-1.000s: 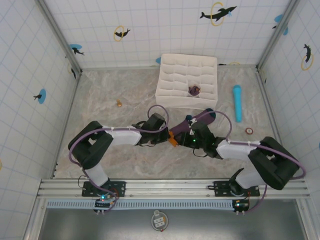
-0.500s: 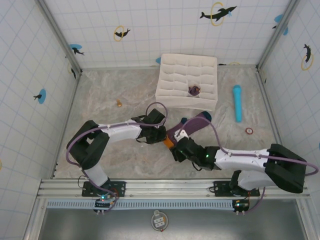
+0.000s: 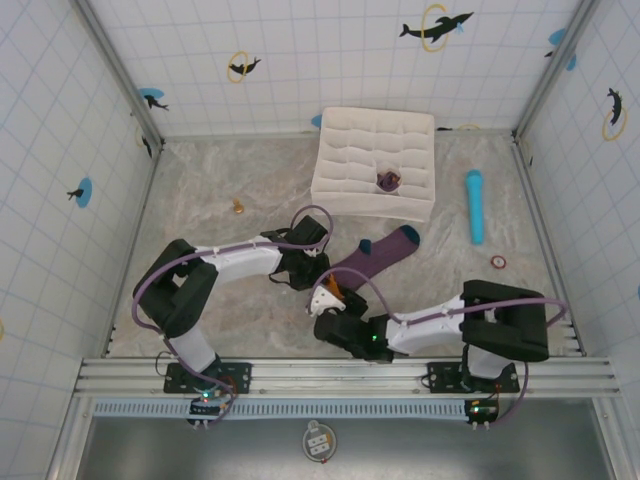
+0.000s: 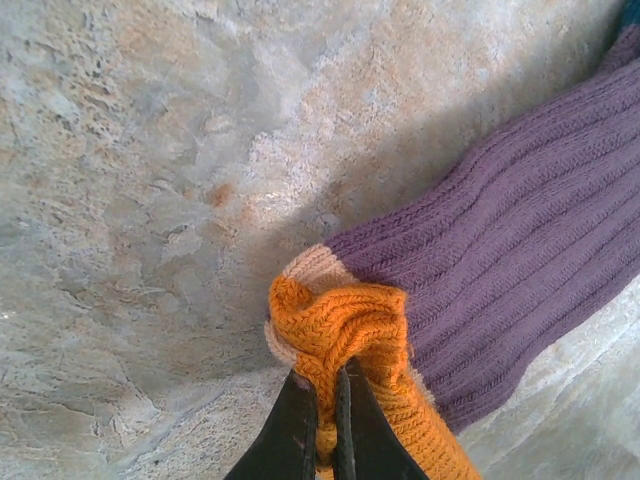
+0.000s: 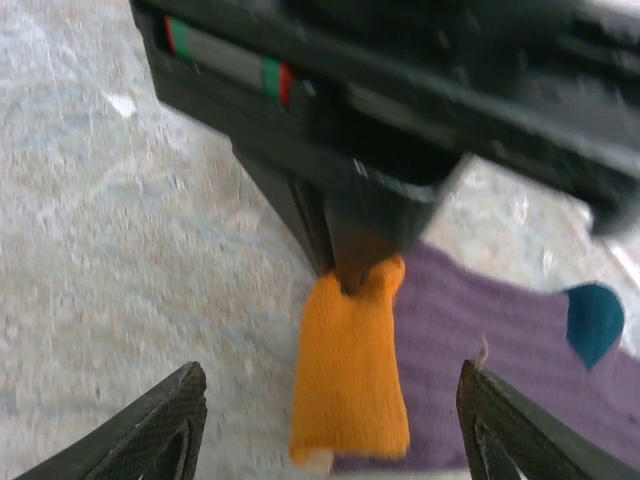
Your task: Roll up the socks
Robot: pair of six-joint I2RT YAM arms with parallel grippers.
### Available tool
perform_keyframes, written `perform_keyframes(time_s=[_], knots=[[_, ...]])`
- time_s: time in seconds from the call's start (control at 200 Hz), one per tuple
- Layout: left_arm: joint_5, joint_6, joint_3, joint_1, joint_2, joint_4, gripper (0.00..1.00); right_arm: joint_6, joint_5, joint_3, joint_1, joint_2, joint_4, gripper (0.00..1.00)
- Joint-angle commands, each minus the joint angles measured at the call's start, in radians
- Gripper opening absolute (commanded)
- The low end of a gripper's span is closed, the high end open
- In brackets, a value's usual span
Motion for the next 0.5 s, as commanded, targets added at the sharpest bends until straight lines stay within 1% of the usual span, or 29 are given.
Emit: perform_keyframes(time_s=[0.0, 0.165, 0.35, 0.395, 0.495], knots=[[0.026, 0.013, 0.017, 0.005, 0.018, -0.058, 0.00, -0.050, 0.095, 0.057, 0.006, 0.066, 0.050, 0.68], [0.032, 0.023, 0.017, 0.010, 0.009, -0.079, 0.00, -0.030, 0.107, 0.073, -0.002, 0.123, 0.033, 0.66], [0.038, 0.027, 0.017, 0.018, -0.004, -0.093, 0.00, 0.005, 0.101, 0.056, -0.019, 0.146, 0.025, 0.60], [0.042, 0.029, 0.017, 0.018, -0.004, -0.095, 0.00, 0.011, 0.093, 0.054, -0.024, 0.151, 0.023, 0.56], [0.048, 0.029, 0.017, 0.018, -0.005, -0.094, 0.00, 0.018, 0.074, 0.059, -0.034, 0.163, 0.014, 0.42]])
